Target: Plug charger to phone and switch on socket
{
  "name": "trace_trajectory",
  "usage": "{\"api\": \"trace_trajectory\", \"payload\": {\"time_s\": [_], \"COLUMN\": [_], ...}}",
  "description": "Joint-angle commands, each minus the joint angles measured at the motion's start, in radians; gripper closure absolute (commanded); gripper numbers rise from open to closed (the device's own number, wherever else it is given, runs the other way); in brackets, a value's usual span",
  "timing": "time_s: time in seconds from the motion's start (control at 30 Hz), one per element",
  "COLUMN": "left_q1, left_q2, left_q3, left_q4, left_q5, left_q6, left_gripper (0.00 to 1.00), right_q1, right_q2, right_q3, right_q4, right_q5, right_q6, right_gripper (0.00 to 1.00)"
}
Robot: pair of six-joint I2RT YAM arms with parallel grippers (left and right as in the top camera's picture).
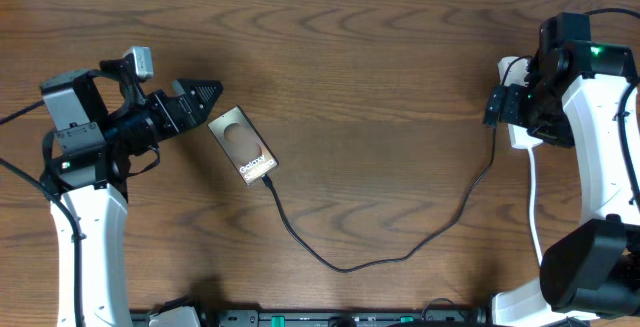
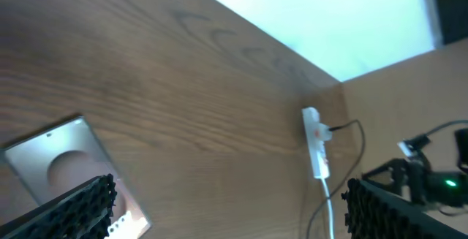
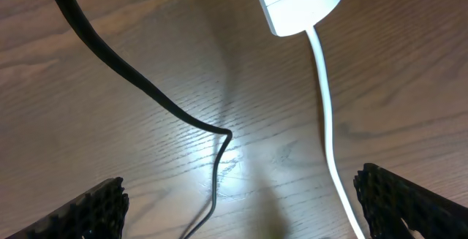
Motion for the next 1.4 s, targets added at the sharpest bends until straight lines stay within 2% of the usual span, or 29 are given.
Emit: {"api": "trace_trajectory", "payload": {"time_s": [0.0,0.17,0.37,0.5,0.73,0.87,1.17,1.27,1.37], "left_q1": [-0.042,-0.171,-0.408,-0.513,-0.484,-0.484,-0.484,-0.484,-0.484], "left_q2": [-0.036,-0.116,-0.286,-0.435,-0.698,-0.813,-1.012,-1.064,-1.114], "left_q3": [0.001,0.001,-0.002,-0.043,-0.251,-0.392,-0.774,-0.877,-0.945], "left_q4": [-0.029,-0.128,-0.190,-0.184,-0.032,0.137,0.678,0.791,0.826], "left_q5": [-0.154,-0.488,-0.933,-1.118,-1.137,-1.137,-1.137,-1.137,-1.137], "left_q6": [0.024,0.024,0.024,0.024,0.024,0.024,0.023,0.023,0.023], "left_gripper": [0.02,0.02,0.02,0.02,0.02,0.02,0.02,0.02,0.02], "right_q1": [0.005,0.005,0.005,0.005,0.005,0.005,0.005,0.005,0.005], "right_q2": [-0.030,-0.030,-0.030,-0.030,-0.030,-0.030,-0.030,-0.030,-0.030], "right_q3": [-0.005,-0.005,-0.005,-0.005,-0.005,-0.005,-0.005,-0.005,-0.005], "right_q4": [0.002,0.002,0.002,0.002,0.002,0.002,0.002,0.002,0.002], "right_q5": [0.005,0.005,0.005,0.005,0.005,0.005,0.005,0.005,0.005], "right_q6": [0.016,0.016,0.016,0.016,0.016,0.016,0.016,0.016,0.016], "right_gripper": [0.01,0.01,0.01,0.01,0.01,0.01,0.01,0.01,0.01]}}
